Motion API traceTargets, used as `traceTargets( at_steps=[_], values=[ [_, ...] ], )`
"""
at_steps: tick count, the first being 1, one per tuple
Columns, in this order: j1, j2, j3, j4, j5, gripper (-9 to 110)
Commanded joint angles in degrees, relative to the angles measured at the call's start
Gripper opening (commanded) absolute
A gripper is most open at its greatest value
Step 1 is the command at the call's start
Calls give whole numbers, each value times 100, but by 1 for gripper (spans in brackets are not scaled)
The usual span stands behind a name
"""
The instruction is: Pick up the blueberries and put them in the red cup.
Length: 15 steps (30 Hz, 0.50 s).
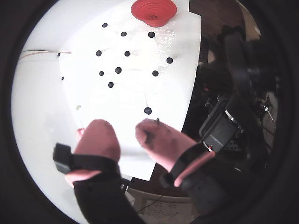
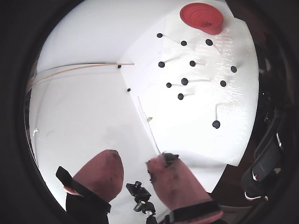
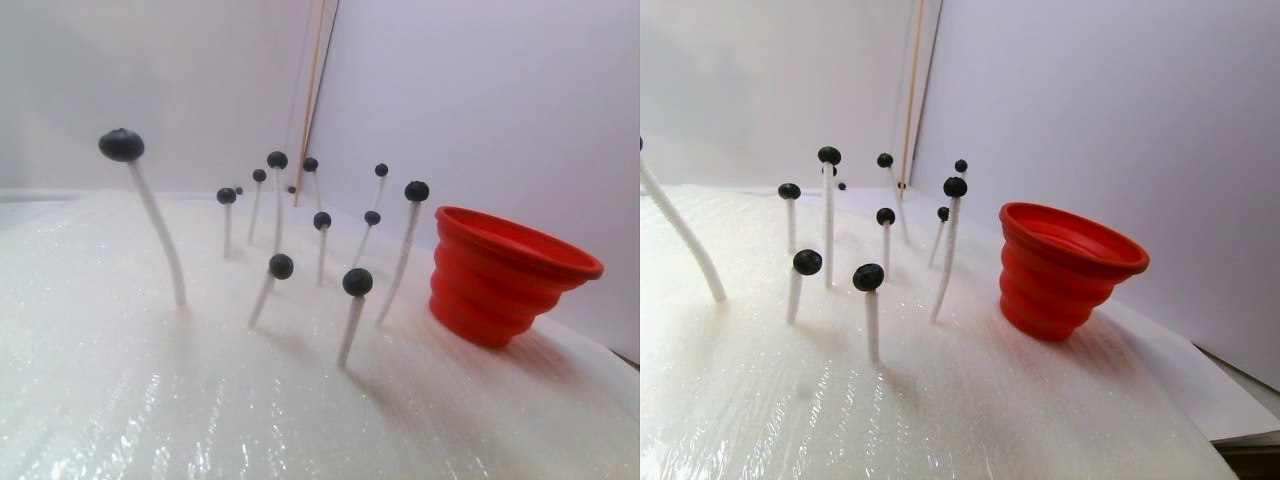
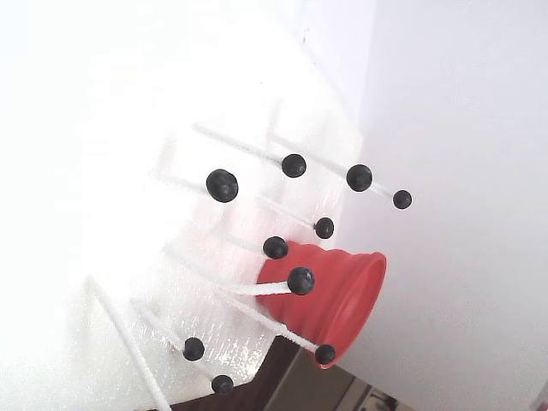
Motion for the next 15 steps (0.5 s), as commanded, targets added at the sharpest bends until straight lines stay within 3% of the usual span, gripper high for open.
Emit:
traceTargets(
  at_steps=[1, 15],
  values=[
    [-105, -97, -369, 18, -35, 11],
    [-211, -62, -369, 9, -35, 12]
  ],
)
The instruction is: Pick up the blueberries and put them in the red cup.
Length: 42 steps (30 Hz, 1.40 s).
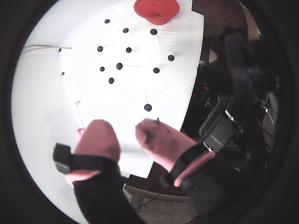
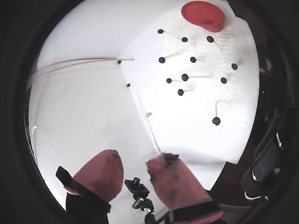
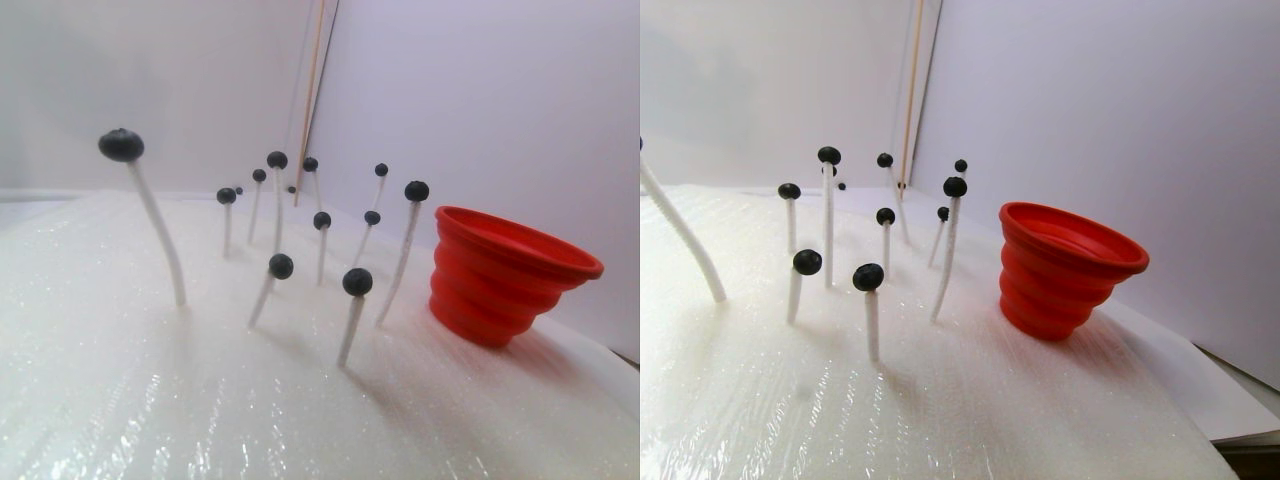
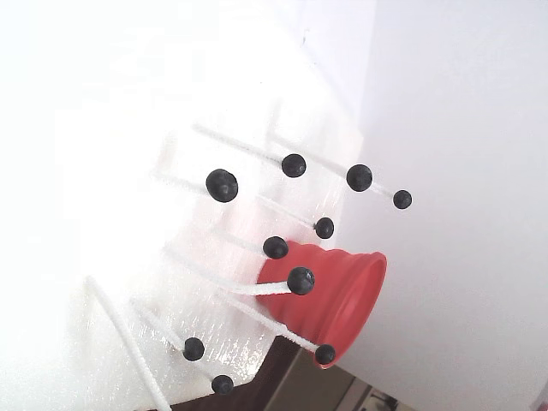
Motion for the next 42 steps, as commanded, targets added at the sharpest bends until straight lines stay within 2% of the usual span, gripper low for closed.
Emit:
traceTargets(
  at_steps=[1, 7, 14, 42],
  values=[
    [26, -62, -369, 9, -35, 12],
    [176, -62, -387, 18, -62, 15],
    [53, -44, -387, -18, -79, 12],
    [-448, -44, -738, 26, -308, 15]
  ],
)
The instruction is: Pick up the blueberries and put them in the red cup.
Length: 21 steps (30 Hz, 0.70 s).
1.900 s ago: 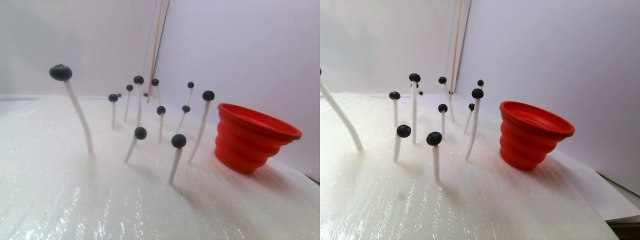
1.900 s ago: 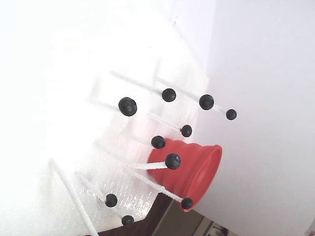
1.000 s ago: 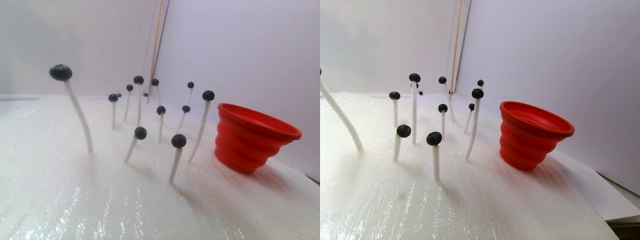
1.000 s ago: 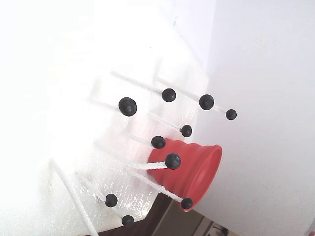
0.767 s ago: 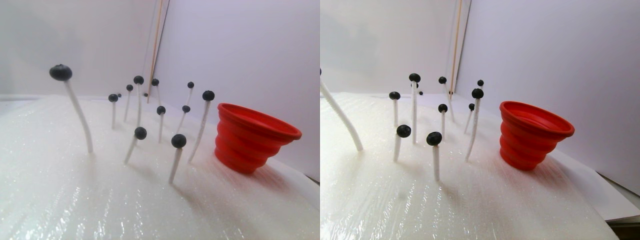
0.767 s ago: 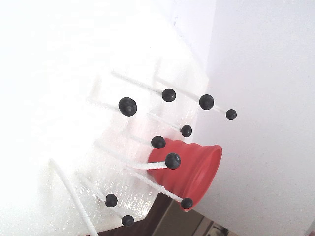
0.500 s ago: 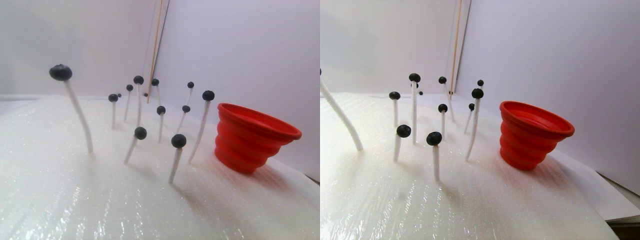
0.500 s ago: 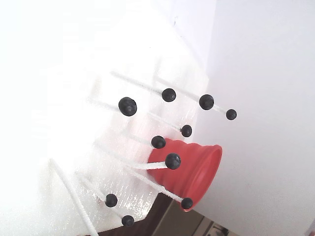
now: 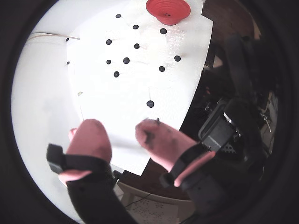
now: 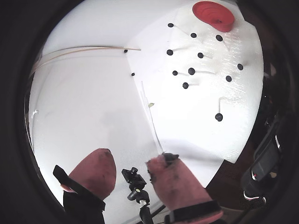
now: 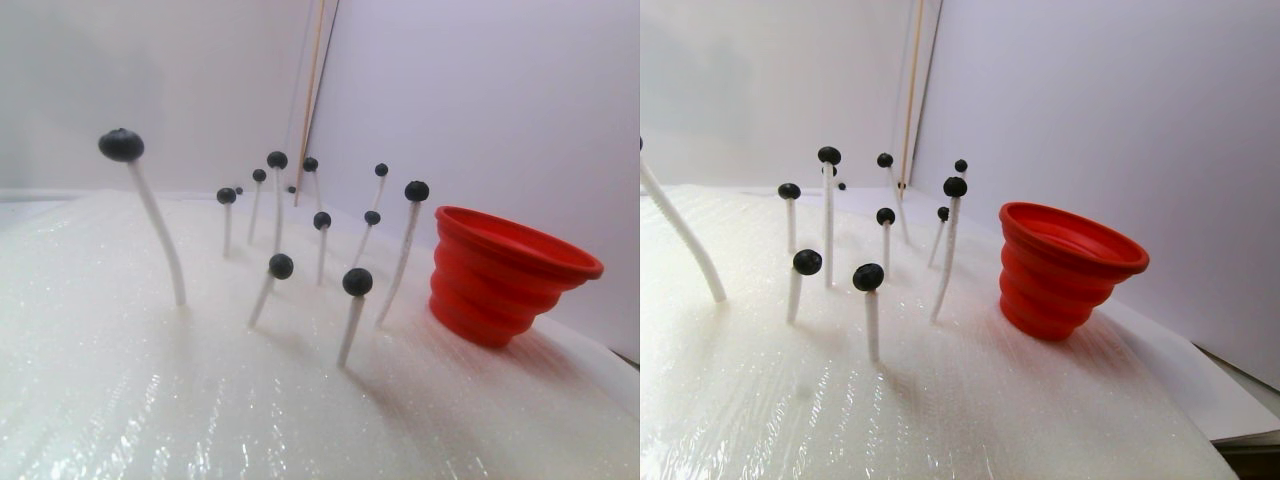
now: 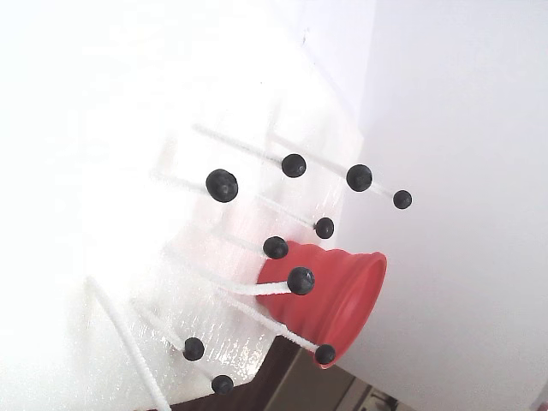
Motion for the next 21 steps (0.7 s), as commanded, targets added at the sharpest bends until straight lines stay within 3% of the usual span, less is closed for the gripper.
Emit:
traceTargets(
  at_steps=[1, 10, 21],
  values=[
    [-35, -44, -510, 44, -79, 15],
    [-255, -299, -545, -176, -422, 13],
    [-70, -1283, -642, -536, -1942, 14]
  ],
)
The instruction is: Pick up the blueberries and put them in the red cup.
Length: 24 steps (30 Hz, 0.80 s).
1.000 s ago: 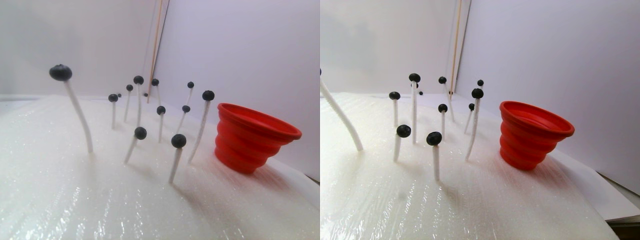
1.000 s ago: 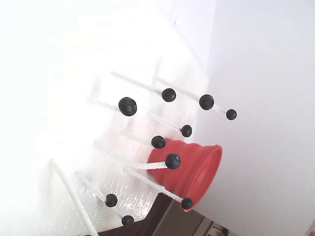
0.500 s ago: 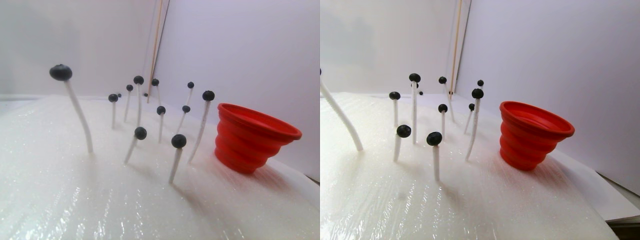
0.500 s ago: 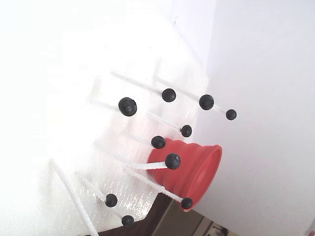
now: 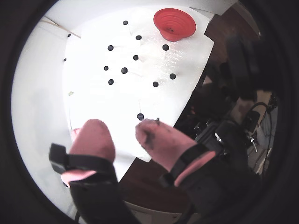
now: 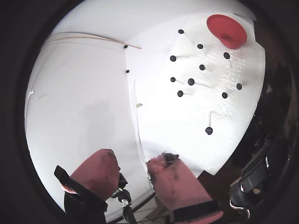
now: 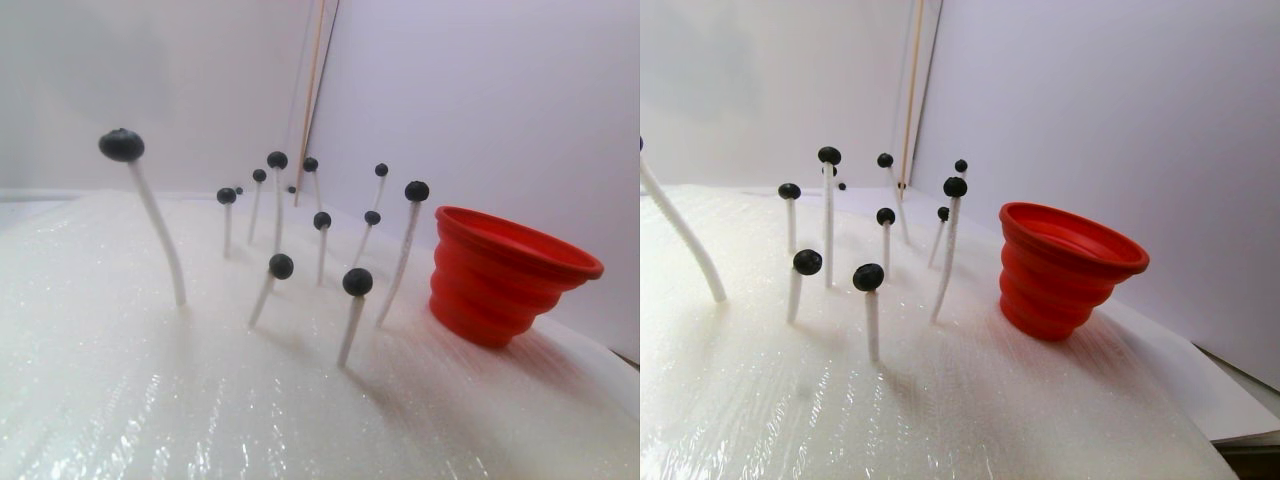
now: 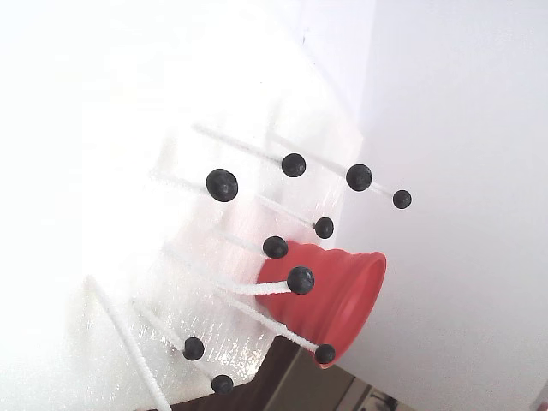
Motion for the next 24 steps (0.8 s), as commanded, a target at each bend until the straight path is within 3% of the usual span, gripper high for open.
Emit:
traceTargets(
  at_steps=[1, 24],
  values=[
    [-18, -378, -141, -176, -510, 14],
    [396, -1178, 1257, -967, -3393, 15]
  ],
)
